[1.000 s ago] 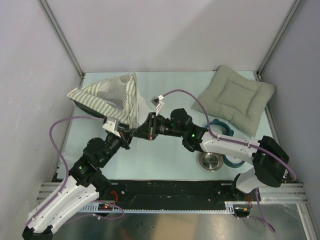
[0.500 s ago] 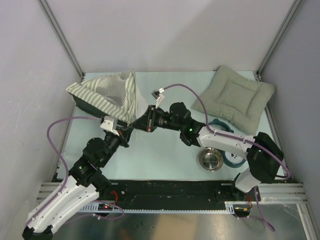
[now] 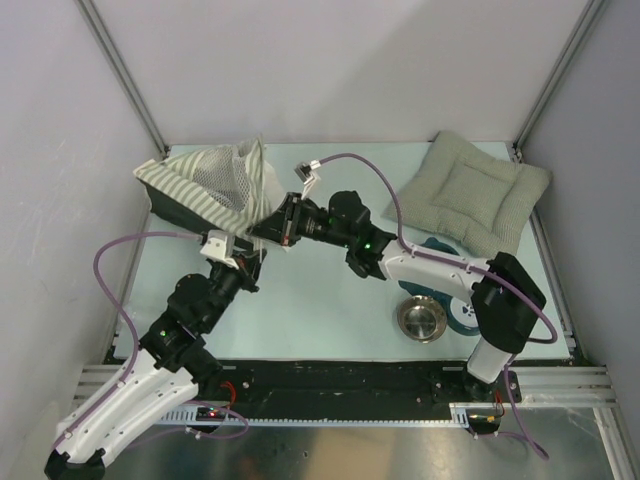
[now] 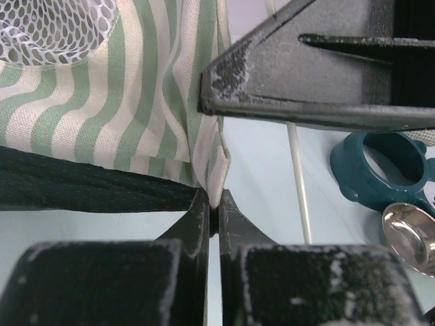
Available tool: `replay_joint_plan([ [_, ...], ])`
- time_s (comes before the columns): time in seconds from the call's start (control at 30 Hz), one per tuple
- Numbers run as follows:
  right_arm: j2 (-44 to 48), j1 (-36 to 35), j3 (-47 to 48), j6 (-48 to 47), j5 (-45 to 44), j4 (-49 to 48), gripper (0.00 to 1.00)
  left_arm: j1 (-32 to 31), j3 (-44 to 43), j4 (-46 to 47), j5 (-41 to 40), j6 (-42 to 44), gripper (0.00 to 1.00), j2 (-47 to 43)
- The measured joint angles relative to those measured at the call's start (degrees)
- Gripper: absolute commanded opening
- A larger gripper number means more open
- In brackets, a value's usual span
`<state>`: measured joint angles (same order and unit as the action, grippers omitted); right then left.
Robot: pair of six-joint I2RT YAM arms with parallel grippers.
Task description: Set up the pet tent
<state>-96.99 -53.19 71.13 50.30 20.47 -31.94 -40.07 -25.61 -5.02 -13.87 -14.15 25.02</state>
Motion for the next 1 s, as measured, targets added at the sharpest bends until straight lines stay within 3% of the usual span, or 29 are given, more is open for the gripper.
replay_joint_plan([
  [0.57,-5.7,0.7,5.8,-1.0,-6.3,-2.0,0.0,0.0,0.4,0.2,-1.5,-0.9,0.0,0.8],
  [1.0,-6.1,3.3,7.0,-0.7,-6.2,-1.7,0.0,0.0,0.4,0.3,-1.9,-0.9,0.0,0.8],
])
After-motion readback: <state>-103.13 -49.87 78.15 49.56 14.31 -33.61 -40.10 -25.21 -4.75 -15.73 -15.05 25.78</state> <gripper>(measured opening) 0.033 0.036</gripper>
